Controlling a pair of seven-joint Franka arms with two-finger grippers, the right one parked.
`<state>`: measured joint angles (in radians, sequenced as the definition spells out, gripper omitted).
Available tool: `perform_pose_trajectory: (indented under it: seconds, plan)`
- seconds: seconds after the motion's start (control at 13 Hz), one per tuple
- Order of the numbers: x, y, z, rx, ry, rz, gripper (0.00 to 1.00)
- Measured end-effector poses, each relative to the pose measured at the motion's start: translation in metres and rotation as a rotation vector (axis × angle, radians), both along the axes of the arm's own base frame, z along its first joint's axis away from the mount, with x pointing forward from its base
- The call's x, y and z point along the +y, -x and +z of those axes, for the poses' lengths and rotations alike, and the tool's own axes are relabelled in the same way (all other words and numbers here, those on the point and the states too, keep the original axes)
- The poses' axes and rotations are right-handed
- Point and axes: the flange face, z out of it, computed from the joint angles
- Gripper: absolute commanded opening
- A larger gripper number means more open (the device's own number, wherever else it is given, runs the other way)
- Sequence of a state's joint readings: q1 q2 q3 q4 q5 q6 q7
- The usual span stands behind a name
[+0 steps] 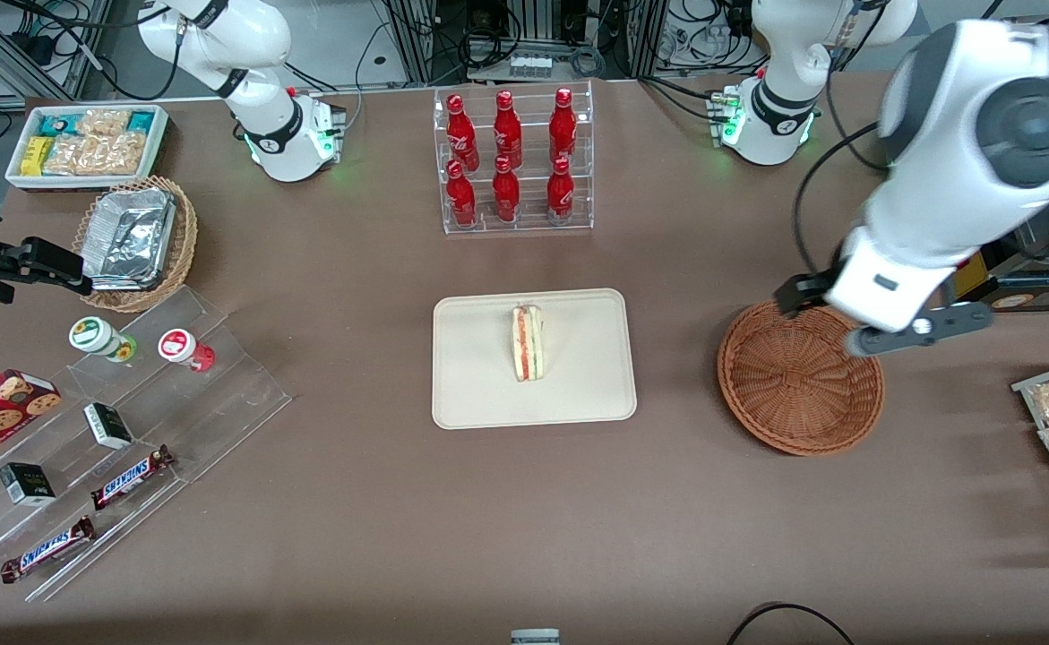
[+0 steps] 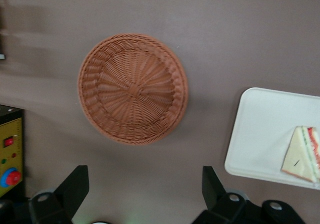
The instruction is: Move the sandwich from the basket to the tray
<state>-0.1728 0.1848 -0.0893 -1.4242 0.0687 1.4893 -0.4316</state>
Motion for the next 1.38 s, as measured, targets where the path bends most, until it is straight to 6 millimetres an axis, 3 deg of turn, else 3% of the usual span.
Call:
perform_pose_trajectory:
  seconds: [0.23, 0.38, 0.62, 0.85, 1.08, 1.38]
  plan:
    - [0.059, 0.013, 0.012, 0.016, 0.023, -0.040, 1.00]
    - [0.077, 0.029, 0.021, 0.017, 0.051, -0.084, 1.00]
    - [0.086, 0.054, 0.028, 0.019, 0.052, -0.123, 1.00]
    - [0.104, 0.064, 0.037, 0.009, 0.060, -0.159, 1.00]
    - [0.107, 0.064, 0.036, 0.006, 0.062, -0.167, 1.00]
    - [0.091, 0.048, 0.032, -0.017, 0.064, -0.198, 1.00]
